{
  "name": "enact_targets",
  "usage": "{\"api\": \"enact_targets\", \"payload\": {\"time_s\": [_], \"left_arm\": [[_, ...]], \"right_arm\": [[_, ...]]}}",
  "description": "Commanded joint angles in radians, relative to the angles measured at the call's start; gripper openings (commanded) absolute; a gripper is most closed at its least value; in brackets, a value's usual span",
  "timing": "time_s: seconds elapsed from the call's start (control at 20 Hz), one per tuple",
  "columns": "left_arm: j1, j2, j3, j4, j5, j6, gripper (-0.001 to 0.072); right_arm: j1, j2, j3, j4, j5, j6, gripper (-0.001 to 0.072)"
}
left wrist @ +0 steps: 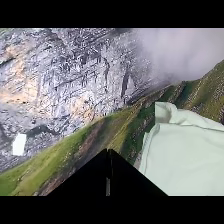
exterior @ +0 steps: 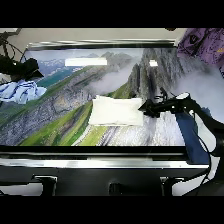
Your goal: Fold the clothes and pants, and hang the long-sleeved shirts on hangers.
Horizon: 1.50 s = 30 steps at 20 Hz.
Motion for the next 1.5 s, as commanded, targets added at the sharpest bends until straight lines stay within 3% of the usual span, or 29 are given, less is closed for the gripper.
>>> {"api": "enact_targets", "payload": {"time_s": [0.0, 0.05, 0.15, 0.5, 1.0, 1.45], "left_arm": [[0.001, 0.0, 0.0, 0.001, 0.0, 0.0, 0.002], [0.001, 0.0, 0.0, 0.0, 0.0, 0.0, 0.002], [0.001, 0.0, 0.0, 0.001, 0.002, 0.001, 0.0021], [0.001, -0.013, 0.0, 0.0, 0.003, 0.0, 0.002], [0.001, -0.023, 0.0, 0.0, 0.002, 0.0, 0.0021], [0.001, -0.022, 0.0, 0.0, -0.045, 0.0, 0.002]], "right_arm": [[0.055, -0.017, -0.006, 0.031, -0.061, -0.019, 0.0168], [0.06, -0.016, 0.005, 0.047, -0.061, -0.018, 0.0032], [0.06, -0.006, 0.056, 0.05, -0.063, 0.016, 0.0029], [-0.018, -0.005, 0.401, -0.18, -0.08, 0.39, 0.003], [-0.293, 0.01, 0.623, -0.254, -0.08, 0.597, 0.0028], [-0.34, 0.178, 0.623, -0.694, 0.003, 0.991, 0.0028]]}}
